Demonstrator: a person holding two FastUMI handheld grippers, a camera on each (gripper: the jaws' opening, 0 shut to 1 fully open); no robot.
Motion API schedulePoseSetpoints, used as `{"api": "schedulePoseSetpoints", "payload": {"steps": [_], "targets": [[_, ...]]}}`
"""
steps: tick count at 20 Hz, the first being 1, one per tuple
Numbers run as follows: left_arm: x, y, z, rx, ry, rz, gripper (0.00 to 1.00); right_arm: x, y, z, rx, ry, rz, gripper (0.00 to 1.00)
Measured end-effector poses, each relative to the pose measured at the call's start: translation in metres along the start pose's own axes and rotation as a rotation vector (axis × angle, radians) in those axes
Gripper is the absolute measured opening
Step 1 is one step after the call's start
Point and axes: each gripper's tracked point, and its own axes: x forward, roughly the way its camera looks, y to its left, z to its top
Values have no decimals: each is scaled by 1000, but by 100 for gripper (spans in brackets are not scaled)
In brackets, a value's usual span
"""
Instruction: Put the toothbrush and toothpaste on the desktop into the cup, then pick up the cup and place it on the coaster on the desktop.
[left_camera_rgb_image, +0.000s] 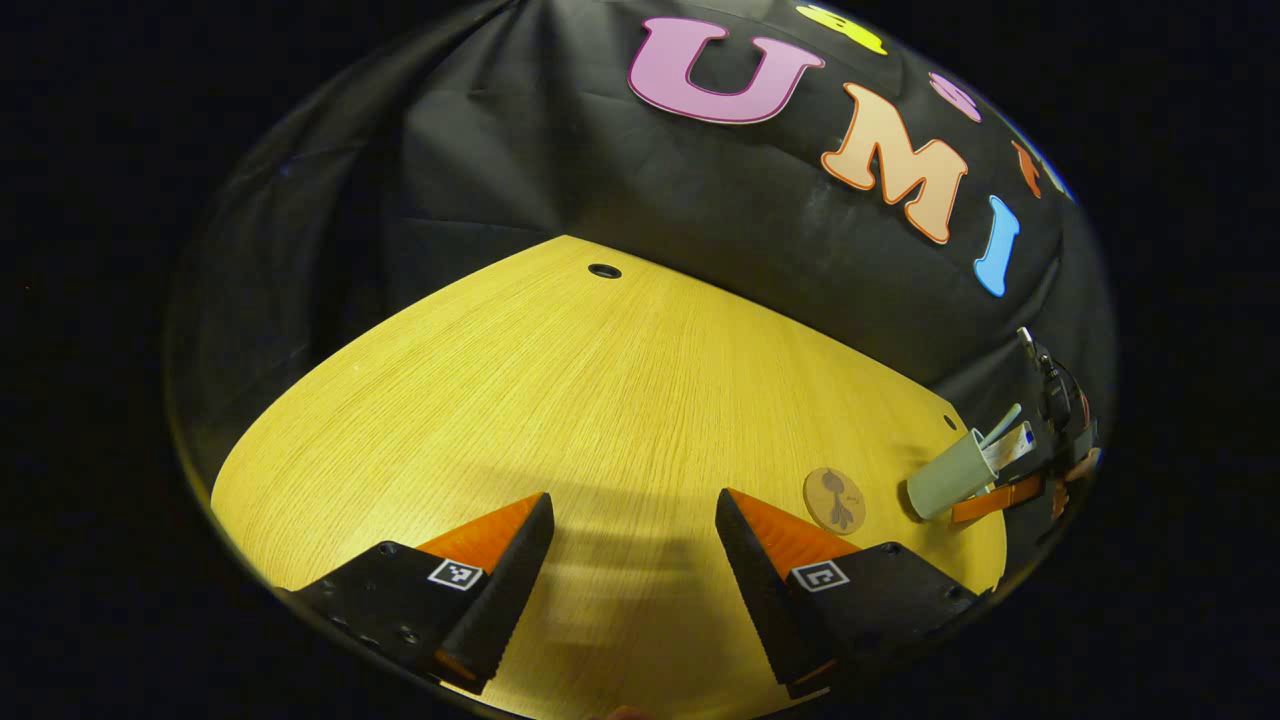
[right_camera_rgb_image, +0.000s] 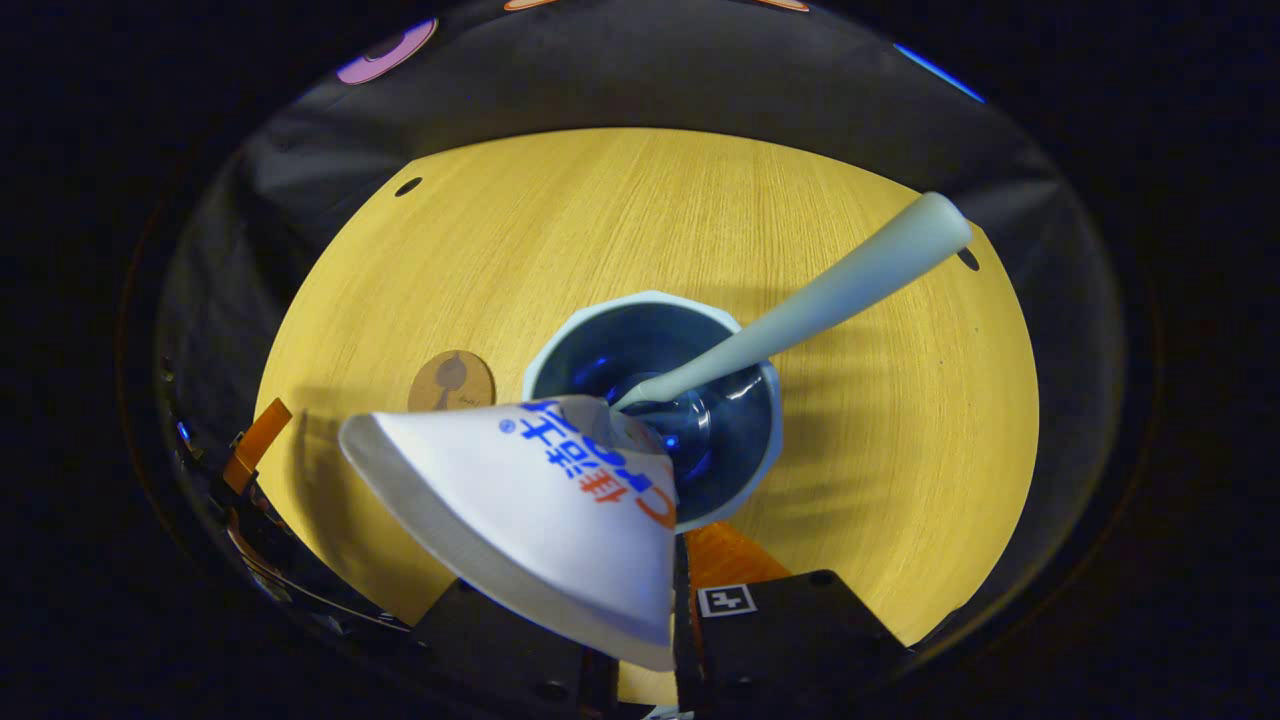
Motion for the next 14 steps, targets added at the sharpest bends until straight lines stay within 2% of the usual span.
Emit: {"api": "schedulePoseSetpoints", "payload": {"steps": [5, 14], "targets": [[-3, 2, -3, 11, 6, 6, 95, -8, 42, 0, -96, 16, 75, 28], [-20, 9, -16, 8, 15, 15, 95, 17, 120, 26, -248, 27, 124, 28]]}}
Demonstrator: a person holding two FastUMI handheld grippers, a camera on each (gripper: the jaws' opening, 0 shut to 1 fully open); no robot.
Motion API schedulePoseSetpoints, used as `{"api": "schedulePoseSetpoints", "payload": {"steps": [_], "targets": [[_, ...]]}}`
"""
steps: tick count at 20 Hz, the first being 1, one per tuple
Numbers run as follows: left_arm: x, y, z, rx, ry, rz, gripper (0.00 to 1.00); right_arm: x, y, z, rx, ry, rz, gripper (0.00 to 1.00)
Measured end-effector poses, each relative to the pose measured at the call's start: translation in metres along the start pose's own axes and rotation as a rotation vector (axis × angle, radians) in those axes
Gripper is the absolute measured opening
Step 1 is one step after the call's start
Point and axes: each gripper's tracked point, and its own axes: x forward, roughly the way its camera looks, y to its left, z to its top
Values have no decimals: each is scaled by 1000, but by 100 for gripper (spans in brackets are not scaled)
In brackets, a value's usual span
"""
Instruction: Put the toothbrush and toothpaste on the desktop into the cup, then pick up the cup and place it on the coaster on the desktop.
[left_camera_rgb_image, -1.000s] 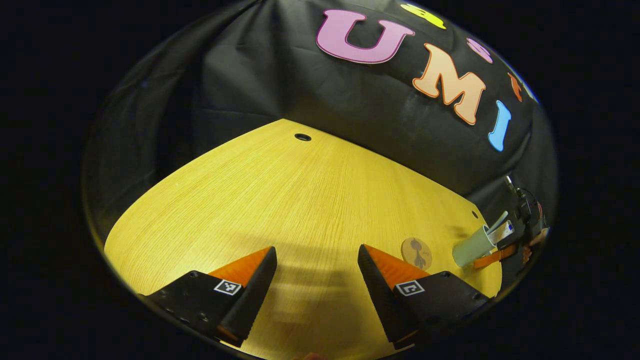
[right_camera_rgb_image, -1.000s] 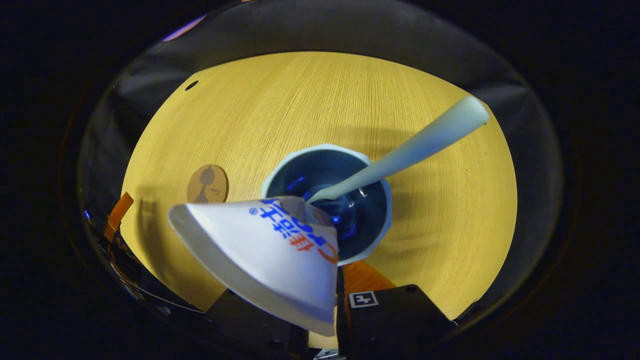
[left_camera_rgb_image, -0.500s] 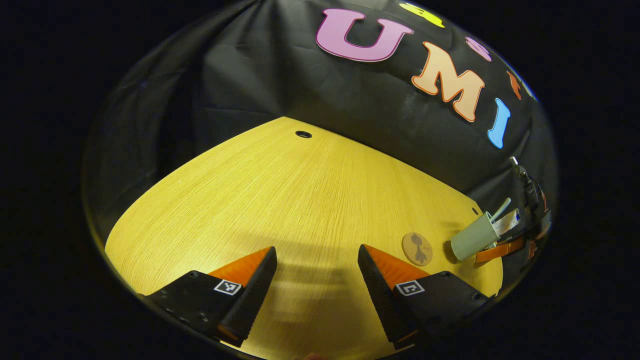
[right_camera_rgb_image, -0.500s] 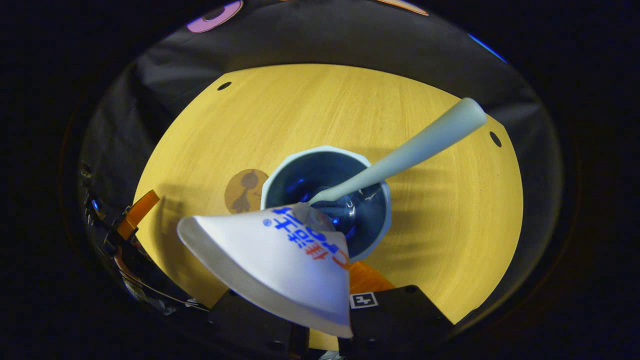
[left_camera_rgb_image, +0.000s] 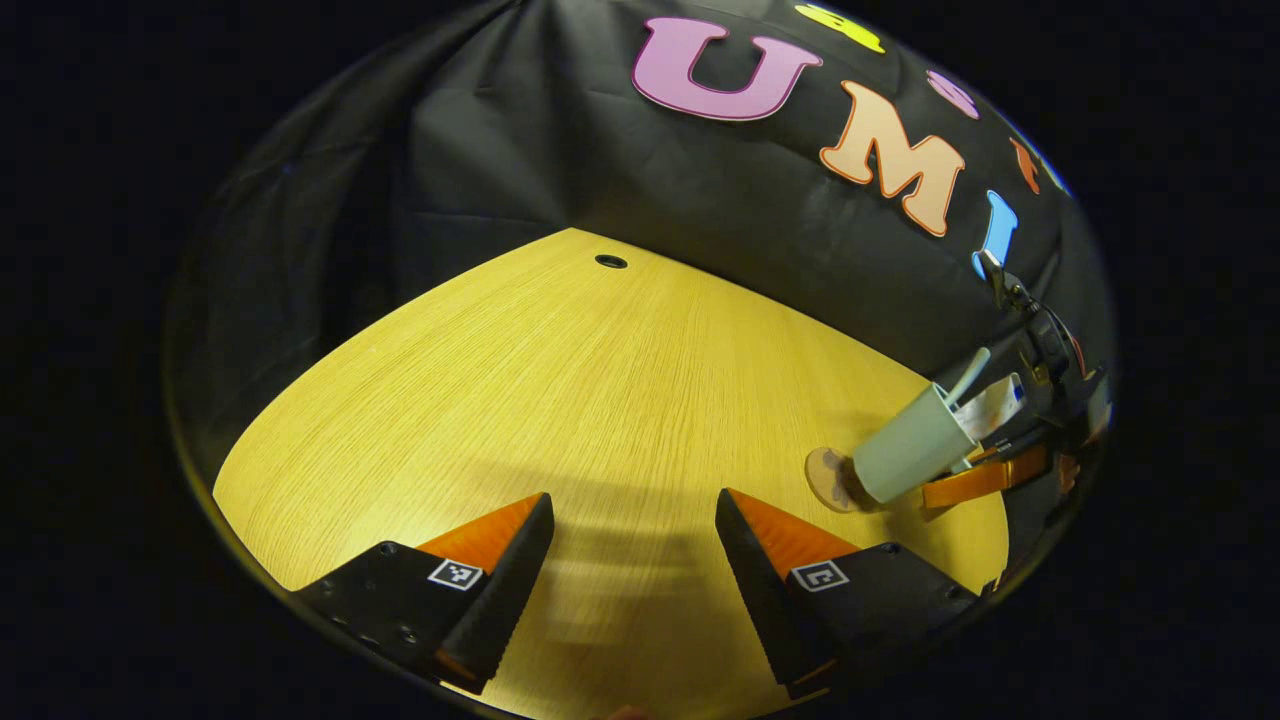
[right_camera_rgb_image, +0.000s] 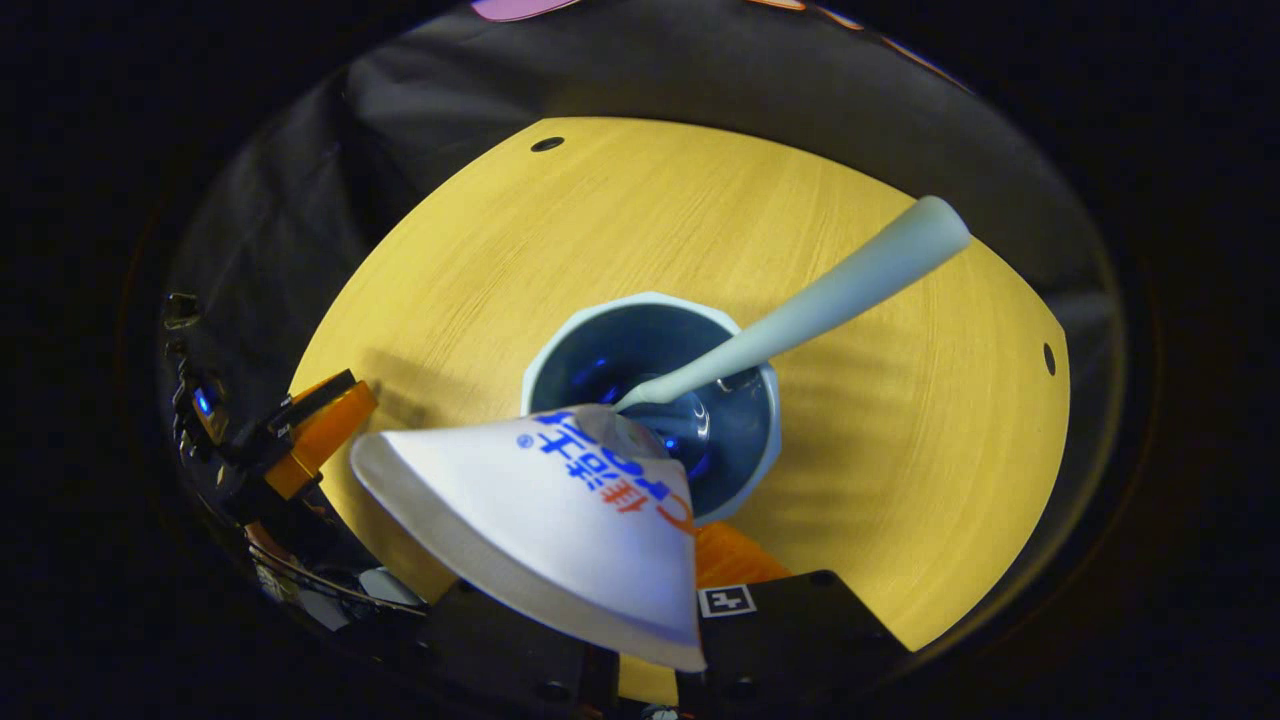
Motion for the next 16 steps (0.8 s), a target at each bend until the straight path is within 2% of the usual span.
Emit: {"api": "schedulePoseSetpoints", "payload": {"steps": [9, 16], "targets": [[-22, 30, -4, -11, 4, 80, 95, 13, 1, 2, -58, 44, -19, 28], [-30, 23, -12, -27, 29, 79, 95, 14, 2, 2, -63, 58, -19, 29]]}}
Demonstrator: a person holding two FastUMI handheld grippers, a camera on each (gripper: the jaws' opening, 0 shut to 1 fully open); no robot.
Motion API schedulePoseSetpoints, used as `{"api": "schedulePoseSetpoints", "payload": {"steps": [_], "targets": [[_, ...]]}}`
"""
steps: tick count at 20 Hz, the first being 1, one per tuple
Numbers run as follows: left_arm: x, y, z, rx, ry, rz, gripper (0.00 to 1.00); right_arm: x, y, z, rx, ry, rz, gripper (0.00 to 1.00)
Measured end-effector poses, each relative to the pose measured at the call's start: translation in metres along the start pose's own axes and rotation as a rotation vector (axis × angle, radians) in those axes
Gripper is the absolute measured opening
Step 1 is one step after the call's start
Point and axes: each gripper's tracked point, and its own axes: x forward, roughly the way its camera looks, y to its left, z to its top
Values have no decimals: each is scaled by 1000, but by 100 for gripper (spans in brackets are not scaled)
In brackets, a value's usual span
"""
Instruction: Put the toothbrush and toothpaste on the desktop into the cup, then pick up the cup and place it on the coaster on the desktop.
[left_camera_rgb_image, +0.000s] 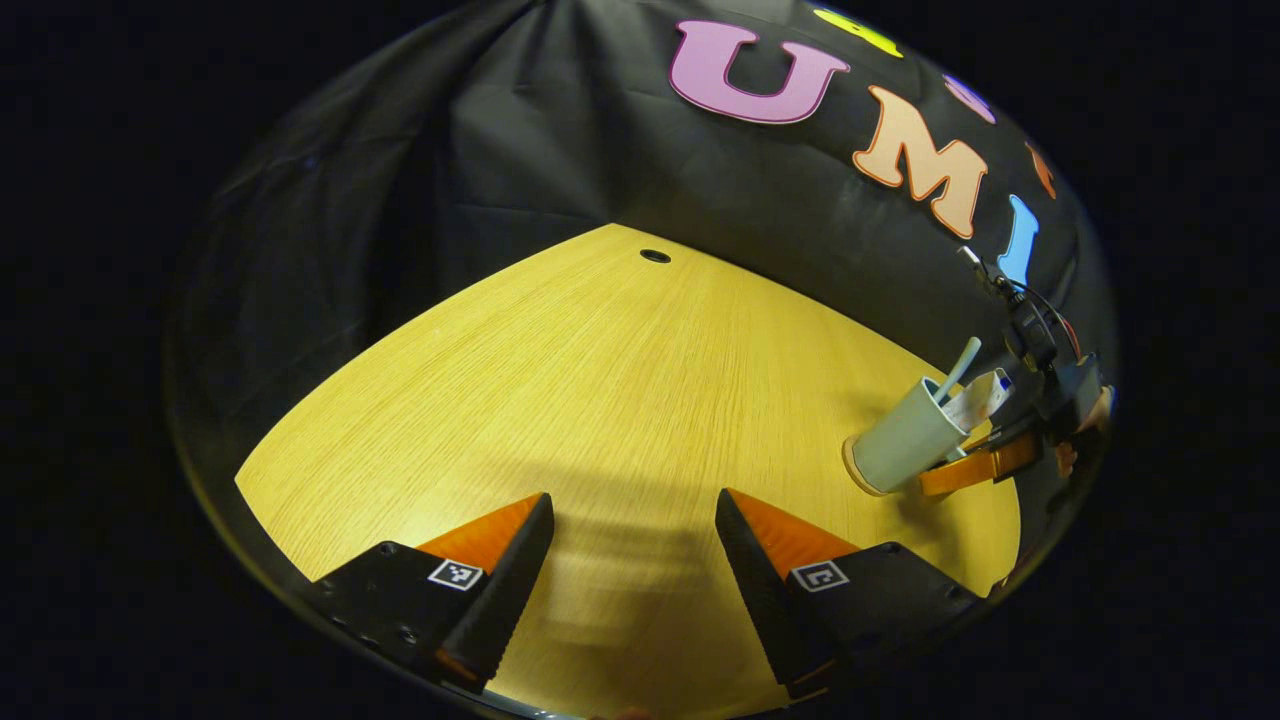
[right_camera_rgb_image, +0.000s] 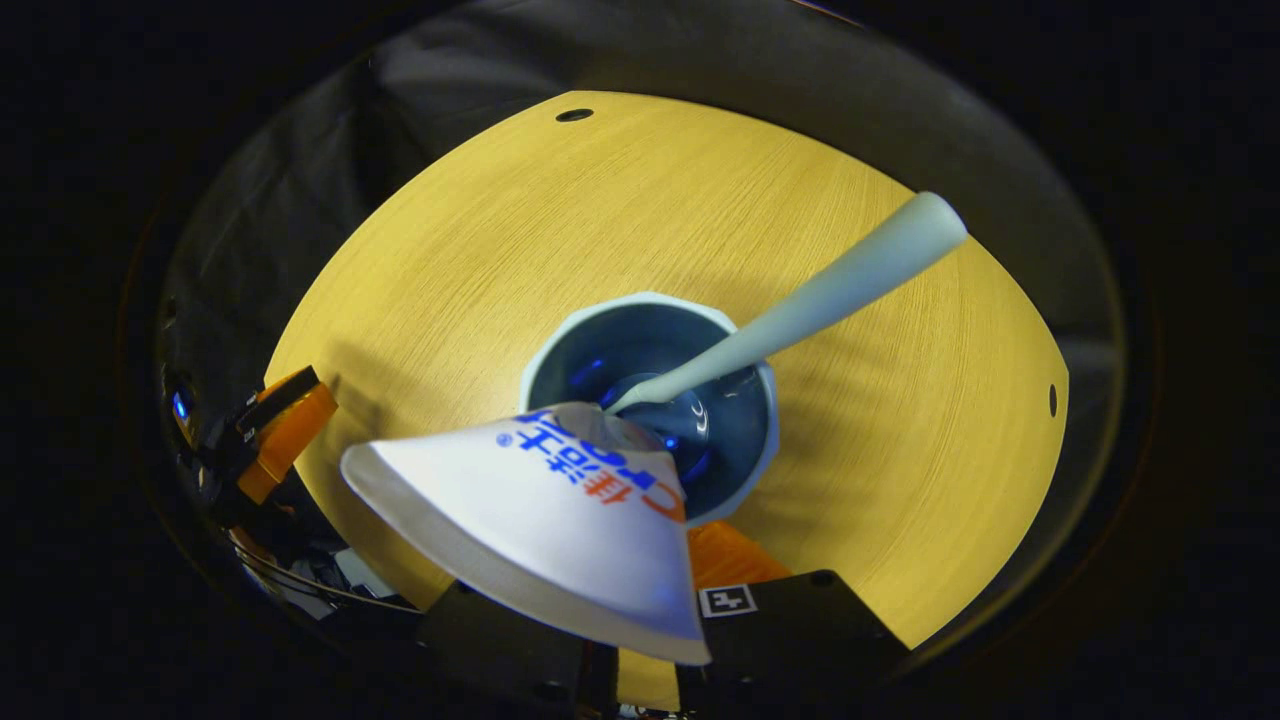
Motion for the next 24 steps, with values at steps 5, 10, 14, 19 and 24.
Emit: {"api": "schedulePoseSetpoints", "payload": {"steps": [5, 10, 14, 19, 24], "targets": [[1, -12, 2, 25, 9, -20, 95, -35, 6, 7, 36, -79, 73, 70], [-6, -36, 8, 71, -1, -61, 95, -60, -1, -2, 119, -195, 127, 96], [-14, -75, 14, 118, -2, -130, 95, -86, -30, -21, 256, -305, 91, 99], [-20, -133, 24, 167, 7, -222, 95, -122, -79, -49, 418, -460, 16, 99], [-22, -167, 26, 217, 30, -257, 95, -160, -104, -69, 566, -641, -11, 99]]}}
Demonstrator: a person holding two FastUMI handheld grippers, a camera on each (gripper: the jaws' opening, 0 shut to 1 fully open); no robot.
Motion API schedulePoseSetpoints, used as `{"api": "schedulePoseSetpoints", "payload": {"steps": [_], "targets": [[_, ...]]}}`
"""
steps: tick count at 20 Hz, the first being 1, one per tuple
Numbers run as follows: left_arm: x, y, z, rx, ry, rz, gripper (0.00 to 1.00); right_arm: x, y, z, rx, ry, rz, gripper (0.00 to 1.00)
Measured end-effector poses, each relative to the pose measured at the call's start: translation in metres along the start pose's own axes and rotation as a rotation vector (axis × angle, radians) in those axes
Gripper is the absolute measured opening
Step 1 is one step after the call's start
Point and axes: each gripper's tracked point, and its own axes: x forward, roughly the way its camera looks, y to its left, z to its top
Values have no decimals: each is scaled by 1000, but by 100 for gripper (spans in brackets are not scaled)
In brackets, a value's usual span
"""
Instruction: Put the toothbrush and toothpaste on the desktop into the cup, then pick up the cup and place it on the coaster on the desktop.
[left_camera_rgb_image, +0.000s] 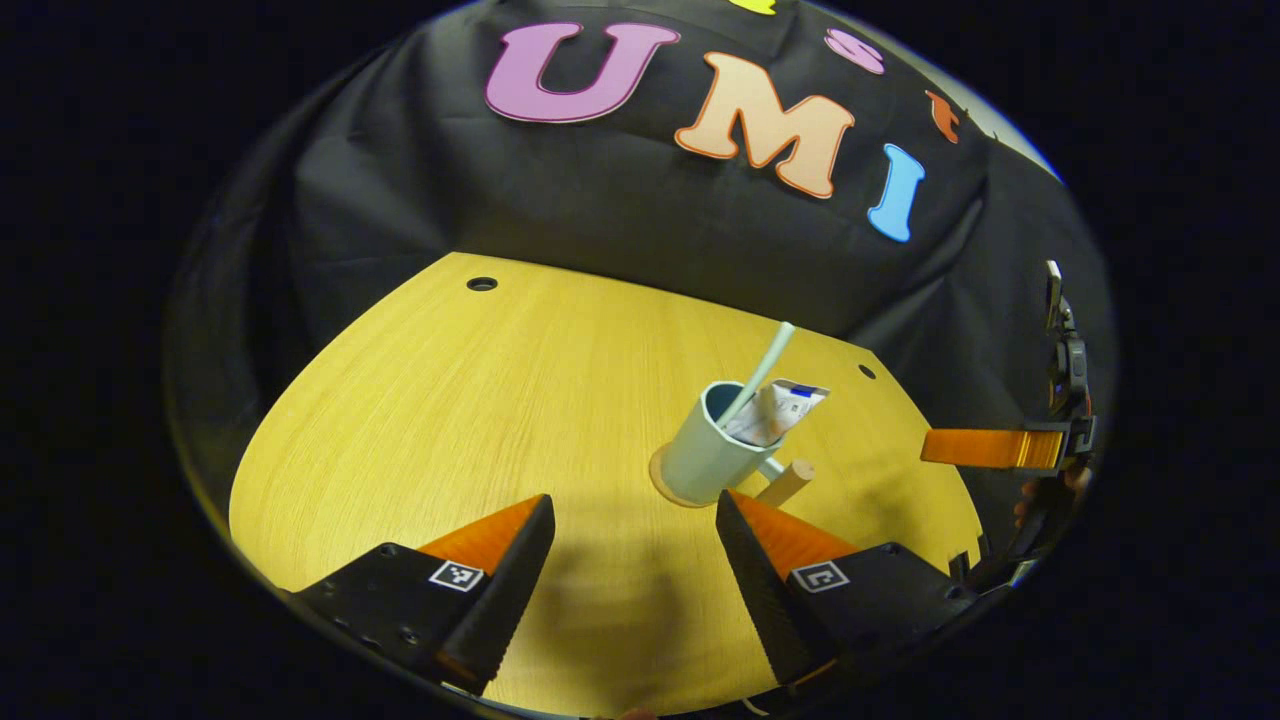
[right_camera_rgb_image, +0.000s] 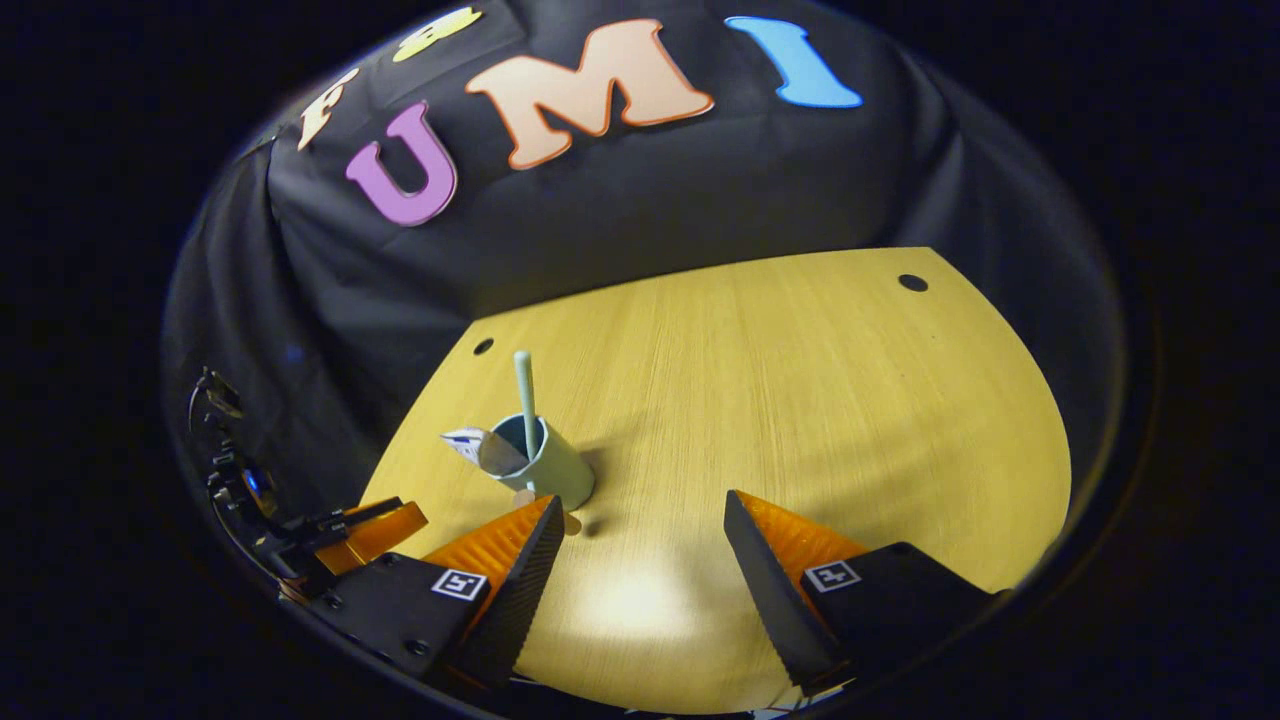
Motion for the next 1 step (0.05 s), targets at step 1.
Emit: {"api": "schedulePoseSetpoints", "payload": {"steps": [1], "targets": [[2, -5, 1, 13, 1, -10, 95, -4, -2, 2, -5, -29, -1, 99]]}}
